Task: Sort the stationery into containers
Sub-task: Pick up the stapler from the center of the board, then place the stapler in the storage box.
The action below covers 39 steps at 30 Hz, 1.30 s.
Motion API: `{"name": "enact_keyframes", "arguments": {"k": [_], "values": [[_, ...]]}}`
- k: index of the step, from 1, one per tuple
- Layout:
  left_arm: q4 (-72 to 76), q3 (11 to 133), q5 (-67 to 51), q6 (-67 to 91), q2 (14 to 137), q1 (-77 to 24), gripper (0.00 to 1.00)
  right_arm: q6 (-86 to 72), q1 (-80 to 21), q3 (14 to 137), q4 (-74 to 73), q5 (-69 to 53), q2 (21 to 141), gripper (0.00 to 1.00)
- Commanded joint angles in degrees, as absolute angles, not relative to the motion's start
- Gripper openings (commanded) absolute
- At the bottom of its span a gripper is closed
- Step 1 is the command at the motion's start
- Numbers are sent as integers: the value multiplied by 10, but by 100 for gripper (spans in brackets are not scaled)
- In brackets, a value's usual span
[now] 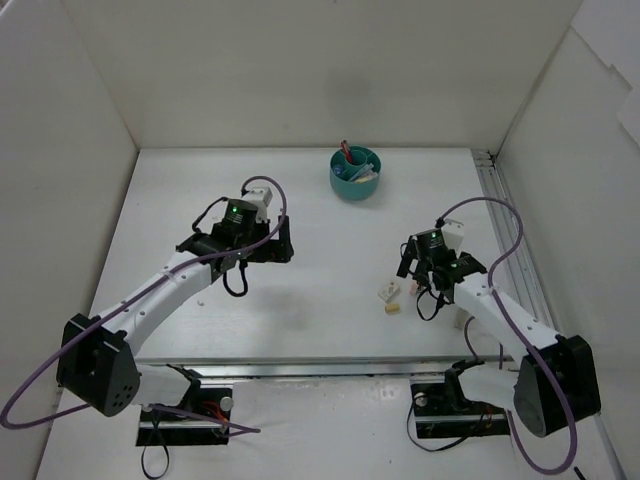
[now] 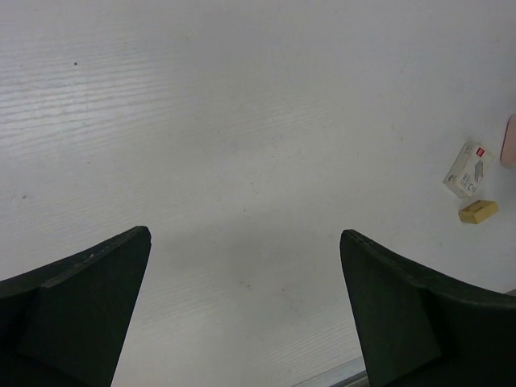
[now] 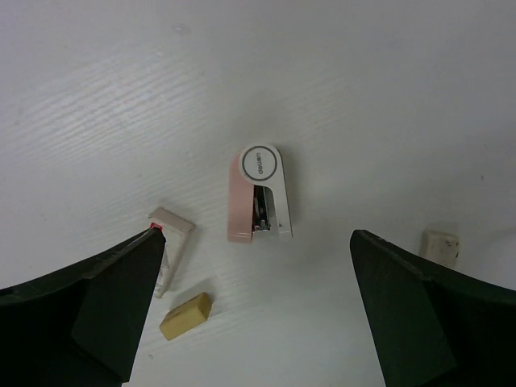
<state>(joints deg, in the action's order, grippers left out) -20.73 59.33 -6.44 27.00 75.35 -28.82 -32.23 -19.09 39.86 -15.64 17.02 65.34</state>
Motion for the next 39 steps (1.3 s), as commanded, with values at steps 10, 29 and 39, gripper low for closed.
{"name": "enact_keyframes", "arguments": {"k": [10,29,39], "values": [[-194,658,-27,217,782,-351,100,-352,-134,421,-63,68,823,86],[-177,714,7,193,809,-328,100,-146,-126,577,20,76,822,14],[-194,746,-38,197,835,-255,100,-14,-104,851,201,-33,1047,10]]}}
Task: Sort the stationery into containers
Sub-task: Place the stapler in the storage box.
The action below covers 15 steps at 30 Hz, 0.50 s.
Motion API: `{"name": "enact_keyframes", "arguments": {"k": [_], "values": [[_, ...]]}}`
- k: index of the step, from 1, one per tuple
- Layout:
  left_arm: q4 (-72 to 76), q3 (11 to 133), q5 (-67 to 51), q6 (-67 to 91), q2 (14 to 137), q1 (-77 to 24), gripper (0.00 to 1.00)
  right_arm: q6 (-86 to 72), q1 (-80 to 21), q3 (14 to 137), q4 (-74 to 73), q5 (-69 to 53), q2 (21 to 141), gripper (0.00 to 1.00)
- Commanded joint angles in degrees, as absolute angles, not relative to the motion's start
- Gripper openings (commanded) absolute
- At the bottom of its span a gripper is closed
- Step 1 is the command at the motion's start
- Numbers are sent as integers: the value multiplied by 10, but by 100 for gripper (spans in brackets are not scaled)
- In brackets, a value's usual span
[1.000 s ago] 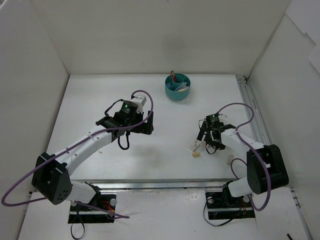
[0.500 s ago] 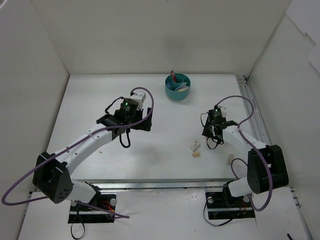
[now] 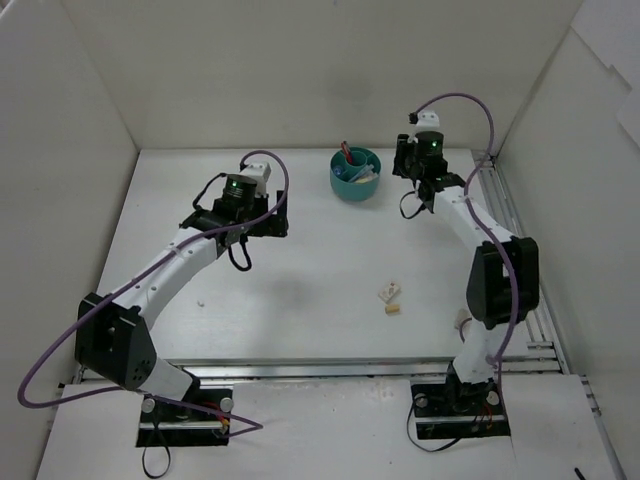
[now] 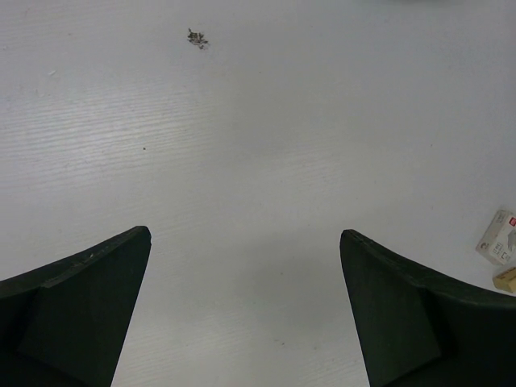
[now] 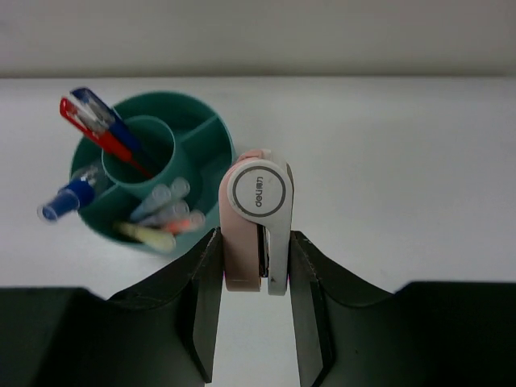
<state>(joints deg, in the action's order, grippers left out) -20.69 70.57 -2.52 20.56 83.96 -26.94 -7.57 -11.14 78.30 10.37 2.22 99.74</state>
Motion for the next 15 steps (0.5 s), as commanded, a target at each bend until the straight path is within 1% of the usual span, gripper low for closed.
{"name": "enact_keyframes", "arguments": {"k": [1,4,7,10,15], "values": [[-195,751,-38,197,838,-255,100,12,-104,873,213,-37,1068,10],[-196,760,-43,198,848,-242,100,33,-104,974,254,-32,1164,10],[-203,773,-48,198,863,-231,100,34,-105,1053,265,-37,1228,10],[-213,788,-52,199,883,-225,100,31,-107,1102,272,-72,1260,11],[-222,803,-63,200,904,-220,100,3,-111,1104,292,-69,1291,11]]}}
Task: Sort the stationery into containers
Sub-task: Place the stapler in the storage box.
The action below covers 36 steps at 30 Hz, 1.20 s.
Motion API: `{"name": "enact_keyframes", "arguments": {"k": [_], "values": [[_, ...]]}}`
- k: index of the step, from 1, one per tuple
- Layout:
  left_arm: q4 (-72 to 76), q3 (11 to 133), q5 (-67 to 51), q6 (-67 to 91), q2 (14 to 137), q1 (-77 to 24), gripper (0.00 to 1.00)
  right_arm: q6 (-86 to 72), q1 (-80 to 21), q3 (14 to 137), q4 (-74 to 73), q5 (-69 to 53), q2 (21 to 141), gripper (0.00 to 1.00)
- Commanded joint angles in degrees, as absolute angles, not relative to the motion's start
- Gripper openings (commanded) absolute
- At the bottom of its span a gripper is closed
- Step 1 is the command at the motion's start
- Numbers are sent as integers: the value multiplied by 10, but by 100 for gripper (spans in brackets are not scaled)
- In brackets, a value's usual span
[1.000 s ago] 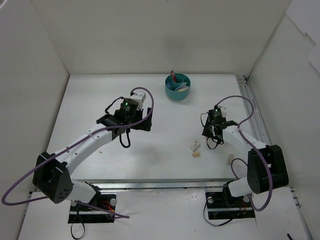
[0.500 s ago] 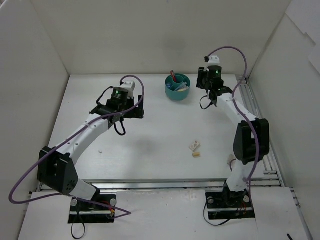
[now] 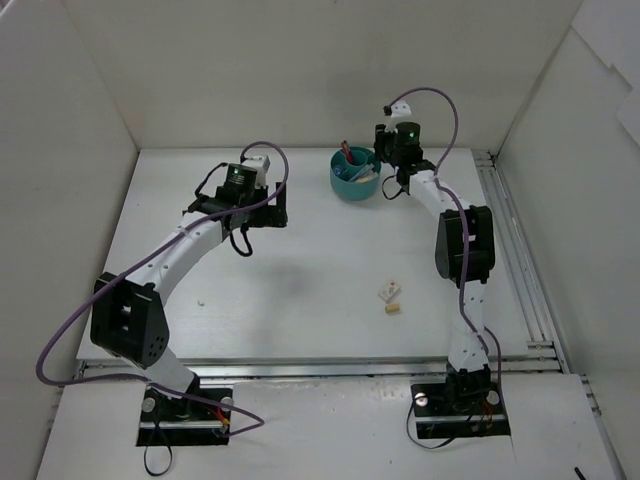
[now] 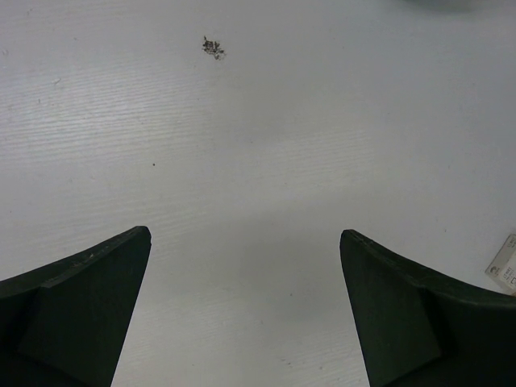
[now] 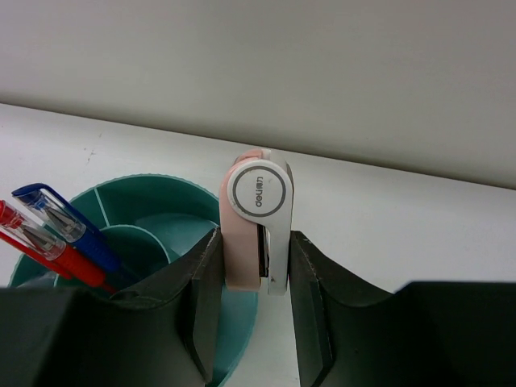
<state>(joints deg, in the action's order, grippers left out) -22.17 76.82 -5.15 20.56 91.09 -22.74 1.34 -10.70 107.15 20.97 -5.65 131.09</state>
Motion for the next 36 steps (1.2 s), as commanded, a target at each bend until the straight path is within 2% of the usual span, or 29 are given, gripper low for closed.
{"name": "enact_keyframes", "arguments": {"k": [1,19,22,26,32,36], "values": [[-222,804,-64,199,905,-220,100,3,-112,1098,294,-68,1293,11],[-224,786,-69,208,891,-220,100,-54,-125,962,316,-82,1251,16],[-221,779,-70,212,884,-220,100,-61,-127,951,320,-84,1238,23],[-219,773,-69,214,881,-220,100,-69,-130,928,323,-89,1205,38],[-219,779,-78,214,886,-220,100,-77,-134,906,325,-89,1171,49],[-219,778,-78,214,885,-220,100,-82,-135,897,324,-99,1152,52]]}}
